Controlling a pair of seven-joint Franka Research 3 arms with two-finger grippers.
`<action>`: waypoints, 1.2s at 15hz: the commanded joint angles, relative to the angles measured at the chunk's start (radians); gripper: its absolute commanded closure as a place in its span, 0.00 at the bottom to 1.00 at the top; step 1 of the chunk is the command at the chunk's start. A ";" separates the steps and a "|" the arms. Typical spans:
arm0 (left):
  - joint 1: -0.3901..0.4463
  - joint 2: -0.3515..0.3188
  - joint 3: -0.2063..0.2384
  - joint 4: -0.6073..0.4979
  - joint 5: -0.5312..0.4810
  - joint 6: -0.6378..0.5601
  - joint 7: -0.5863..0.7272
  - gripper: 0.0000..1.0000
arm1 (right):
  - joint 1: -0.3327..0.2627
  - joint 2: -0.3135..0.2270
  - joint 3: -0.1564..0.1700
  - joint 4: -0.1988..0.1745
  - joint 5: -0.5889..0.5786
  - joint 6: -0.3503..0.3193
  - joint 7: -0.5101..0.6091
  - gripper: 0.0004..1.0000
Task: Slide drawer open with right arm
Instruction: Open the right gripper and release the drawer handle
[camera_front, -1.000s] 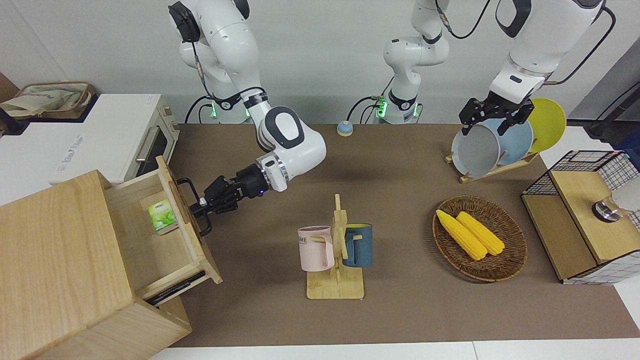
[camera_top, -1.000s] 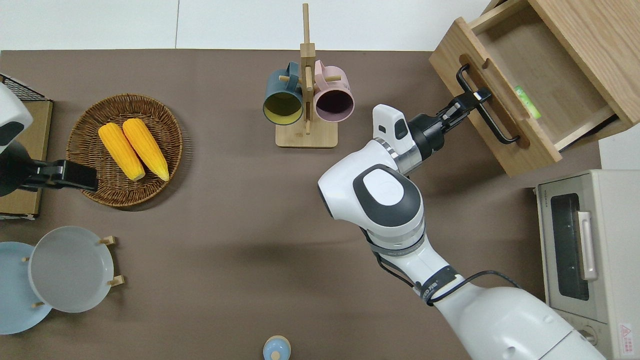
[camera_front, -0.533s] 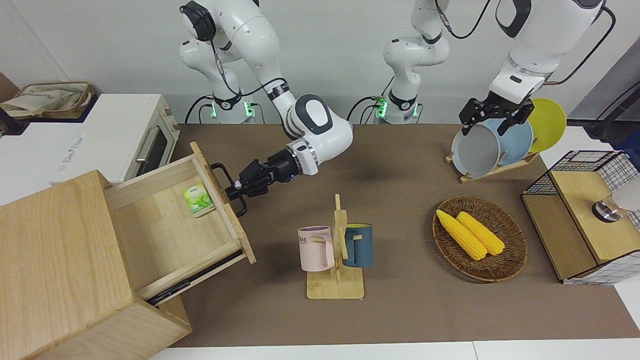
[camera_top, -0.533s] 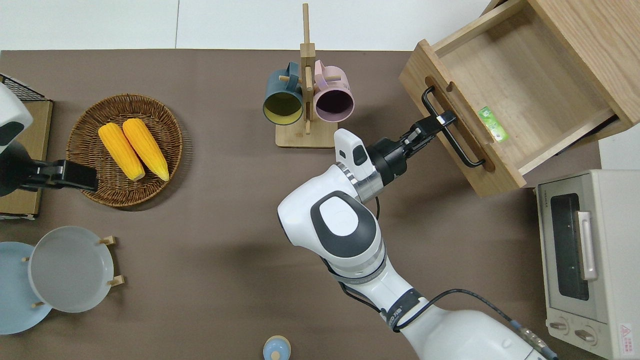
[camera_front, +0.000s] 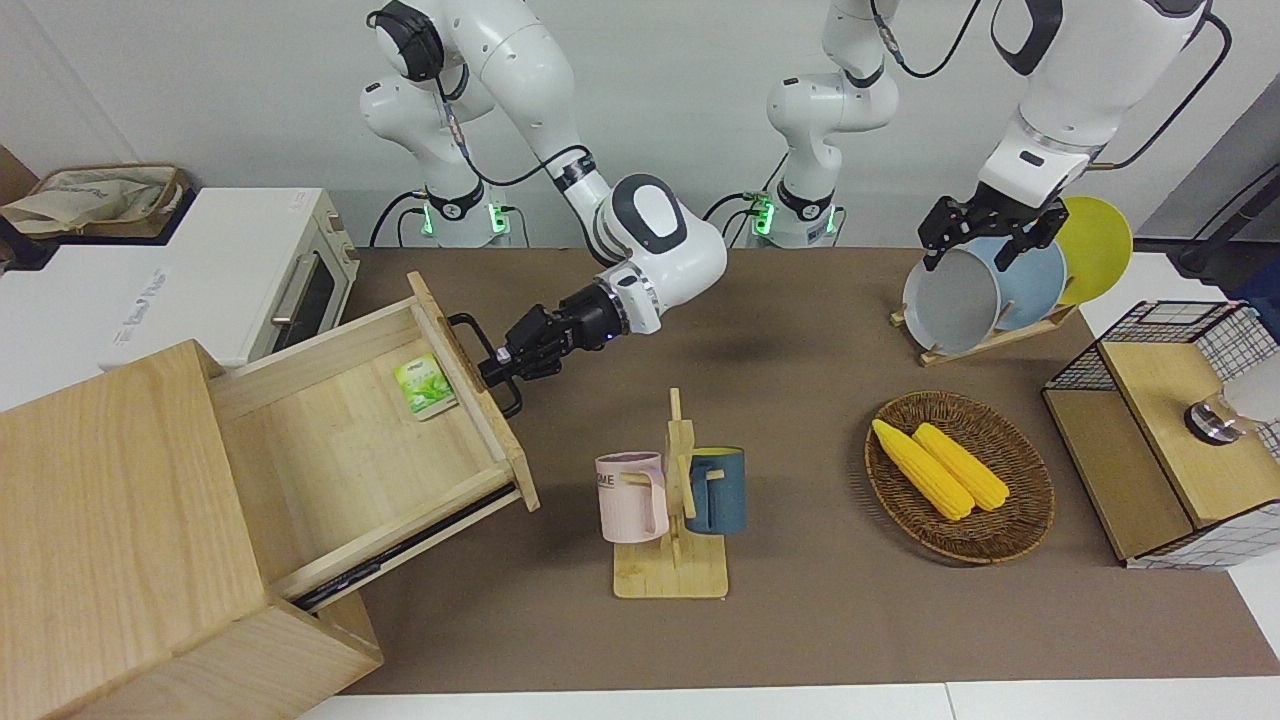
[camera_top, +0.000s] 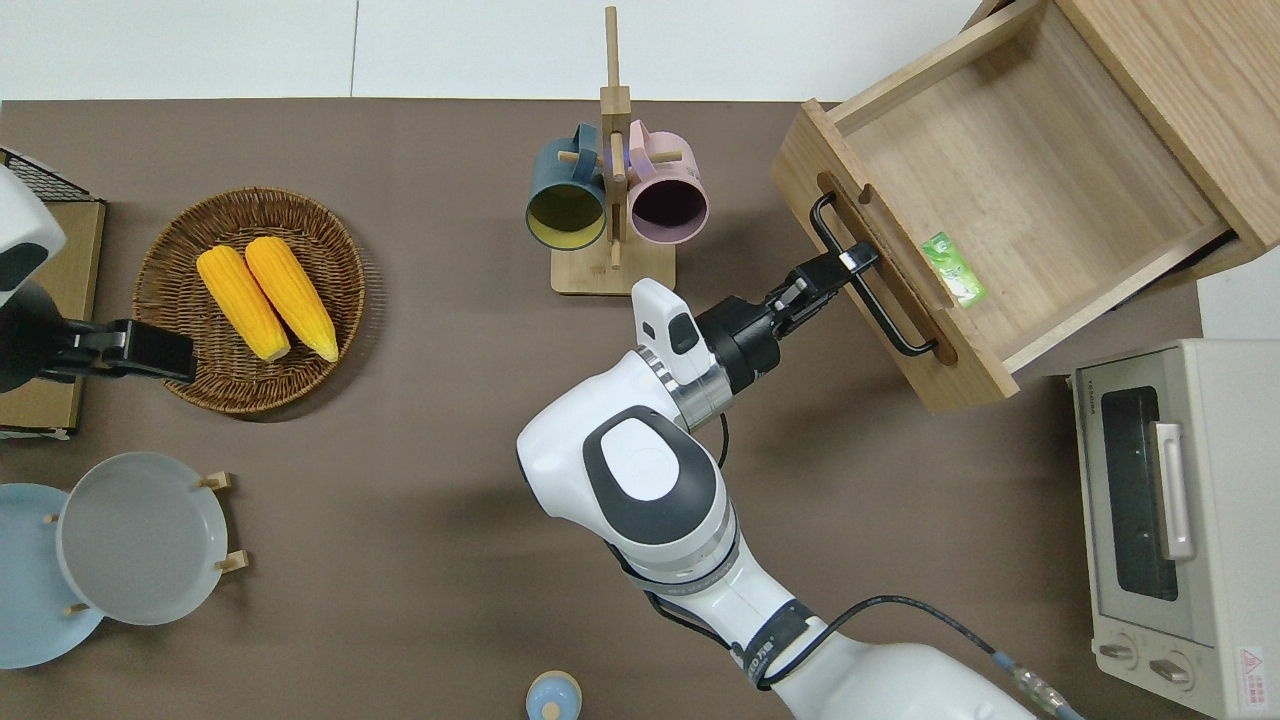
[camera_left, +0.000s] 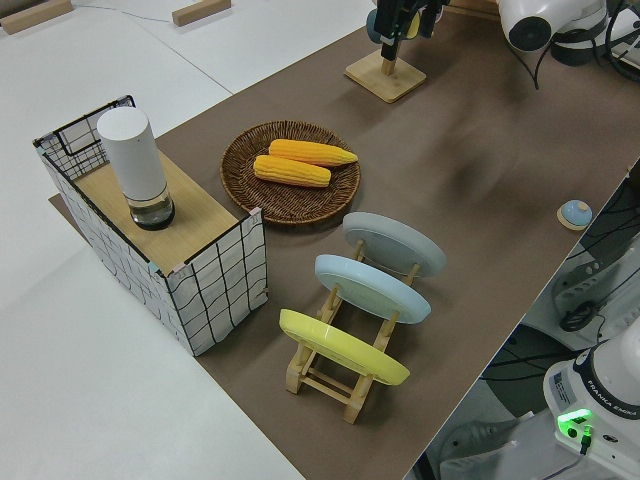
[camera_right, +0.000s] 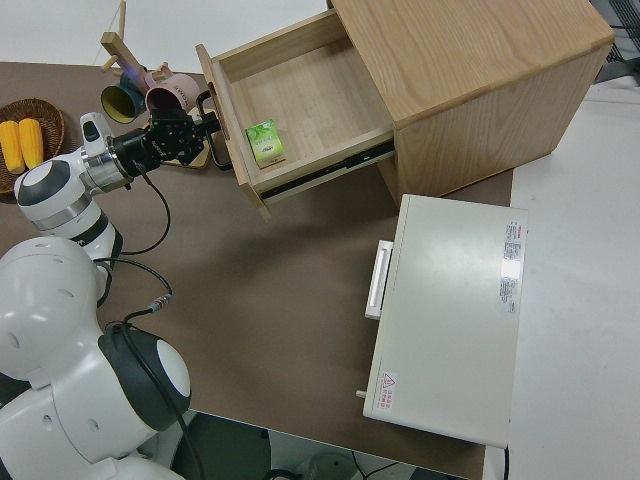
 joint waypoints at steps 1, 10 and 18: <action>0.004 0.011 -0.006 0.026 0.017 -0.020 0.010 0.01 | 0.009 0.002 -0.002 0.037 -0.001 -0.034 -0.064 1.00; 0.004 0.011 -0.006 0.026 0.017 -0.020 0.010 0.01 | 0.024 0.002 -0.003 0.037 0.002 -0.036 -0.051 0.02; 0.004 0.011 -0.006 0.024 0.017 -0.020 0.010 0.01 | 0.053 0.001 -0.003 0.042 0.091 -0.036 0.034 0.02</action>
